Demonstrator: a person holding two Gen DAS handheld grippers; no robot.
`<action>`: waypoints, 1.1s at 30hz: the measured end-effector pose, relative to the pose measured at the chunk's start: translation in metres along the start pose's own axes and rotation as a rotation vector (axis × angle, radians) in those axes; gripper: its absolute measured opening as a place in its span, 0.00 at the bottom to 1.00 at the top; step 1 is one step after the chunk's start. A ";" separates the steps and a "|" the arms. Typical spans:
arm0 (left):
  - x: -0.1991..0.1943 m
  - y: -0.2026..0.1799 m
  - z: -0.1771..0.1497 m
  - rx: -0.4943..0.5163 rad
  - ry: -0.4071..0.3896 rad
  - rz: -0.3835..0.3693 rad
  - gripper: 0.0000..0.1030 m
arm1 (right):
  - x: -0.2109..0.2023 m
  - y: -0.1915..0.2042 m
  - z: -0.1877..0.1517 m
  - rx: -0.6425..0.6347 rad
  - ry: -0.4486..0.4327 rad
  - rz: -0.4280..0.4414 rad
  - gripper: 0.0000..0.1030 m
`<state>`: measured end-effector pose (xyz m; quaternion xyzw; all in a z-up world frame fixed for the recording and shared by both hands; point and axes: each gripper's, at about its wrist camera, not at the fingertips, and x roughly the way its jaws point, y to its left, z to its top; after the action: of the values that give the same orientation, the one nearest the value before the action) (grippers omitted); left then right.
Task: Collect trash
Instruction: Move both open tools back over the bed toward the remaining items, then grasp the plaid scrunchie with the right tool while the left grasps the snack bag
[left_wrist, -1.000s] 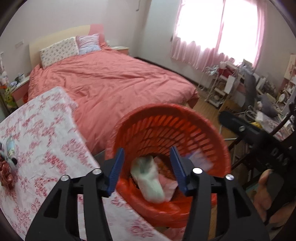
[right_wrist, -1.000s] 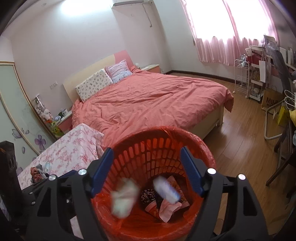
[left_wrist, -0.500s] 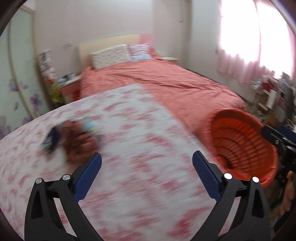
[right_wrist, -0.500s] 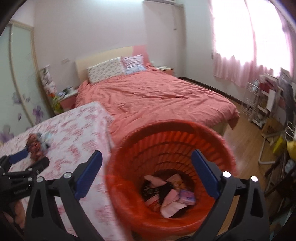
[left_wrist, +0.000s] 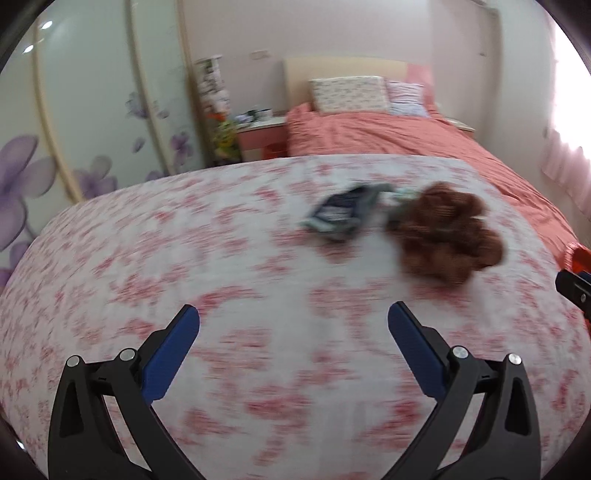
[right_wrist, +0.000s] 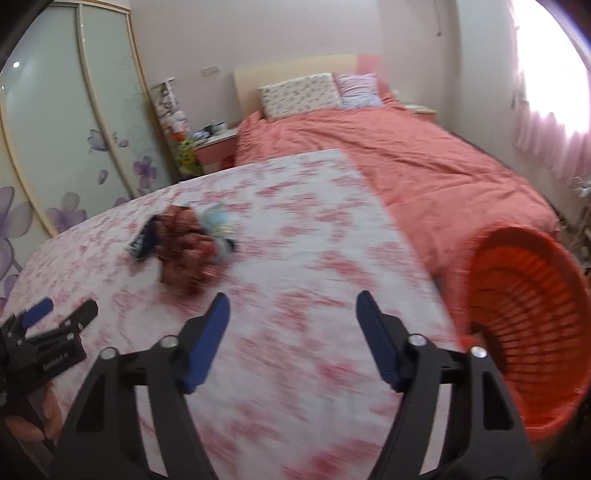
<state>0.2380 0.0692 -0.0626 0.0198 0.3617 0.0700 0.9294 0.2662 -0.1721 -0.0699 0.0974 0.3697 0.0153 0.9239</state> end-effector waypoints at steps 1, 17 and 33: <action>0.003 0.007 0.000 -0.015 0.005 0.007 0.98 | 0.009 0.013 0.004 0.003 0.010 0.024 0.60; 0.024 0.028 0.006 -0.049 0.003 -0.090 0.98 | 0.044 0.031 0.013 0.090 0.077 0.076 0.14; 0.086 -0.042 0.063 0.051 0.038 -0.141 0.97 | 0.030 -0.037 0.005 0.159 0.073 -0.039 0.38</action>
<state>0.3483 0.0409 -0.0771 0.0169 0.3816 -0.0043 0.9242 0.2901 -0.2063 -0.0935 0.1625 0.4048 -0.0284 0.8994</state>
